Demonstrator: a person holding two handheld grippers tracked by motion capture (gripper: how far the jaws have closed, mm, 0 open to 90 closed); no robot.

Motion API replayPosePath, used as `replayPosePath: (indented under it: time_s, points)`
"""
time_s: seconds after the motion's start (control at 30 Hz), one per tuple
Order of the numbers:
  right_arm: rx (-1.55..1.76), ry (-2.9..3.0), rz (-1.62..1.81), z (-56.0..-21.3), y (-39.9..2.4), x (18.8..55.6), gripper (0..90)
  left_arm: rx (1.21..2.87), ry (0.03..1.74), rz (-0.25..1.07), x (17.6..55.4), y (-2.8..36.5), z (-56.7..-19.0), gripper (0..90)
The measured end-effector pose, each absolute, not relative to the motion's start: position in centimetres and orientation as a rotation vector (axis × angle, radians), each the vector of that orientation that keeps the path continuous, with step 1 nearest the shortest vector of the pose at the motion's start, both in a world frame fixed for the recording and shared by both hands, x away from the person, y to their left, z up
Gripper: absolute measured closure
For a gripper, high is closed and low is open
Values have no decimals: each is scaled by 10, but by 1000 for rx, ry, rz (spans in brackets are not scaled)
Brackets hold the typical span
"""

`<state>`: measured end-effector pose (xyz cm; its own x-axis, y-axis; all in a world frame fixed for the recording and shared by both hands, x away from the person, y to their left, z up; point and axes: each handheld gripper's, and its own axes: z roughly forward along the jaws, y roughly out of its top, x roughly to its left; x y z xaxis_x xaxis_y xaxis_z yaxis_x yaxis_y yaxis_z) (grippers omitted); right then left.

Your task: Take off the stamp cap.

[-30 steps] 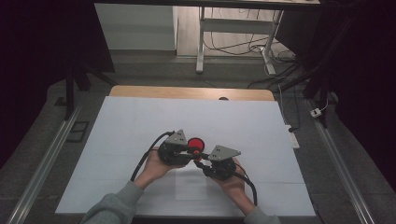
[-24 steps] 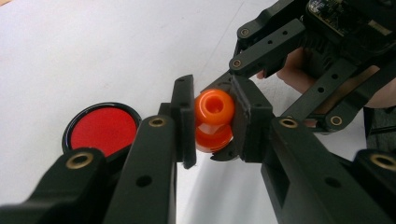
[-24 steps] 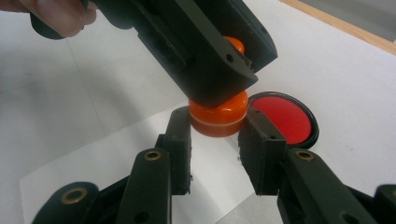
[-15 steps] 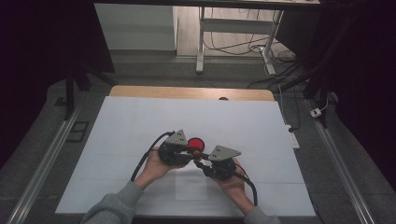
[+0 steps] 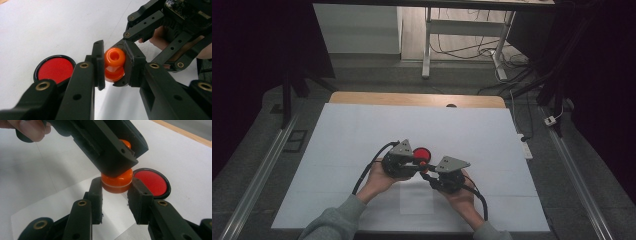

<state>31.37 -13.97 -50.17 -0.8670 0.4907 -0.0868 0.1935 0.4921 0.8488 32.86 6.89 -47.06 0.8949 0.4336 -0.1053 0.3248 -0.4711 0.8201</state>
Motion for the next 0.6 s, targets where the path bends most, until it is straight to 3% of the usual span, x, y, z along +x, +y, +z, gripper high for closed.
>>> replayPosePath:
  time_s: [0.6]
  points:
    - [575,2401,1321,-502,-140,312,652,2088,560,133,329,70,-470,728]
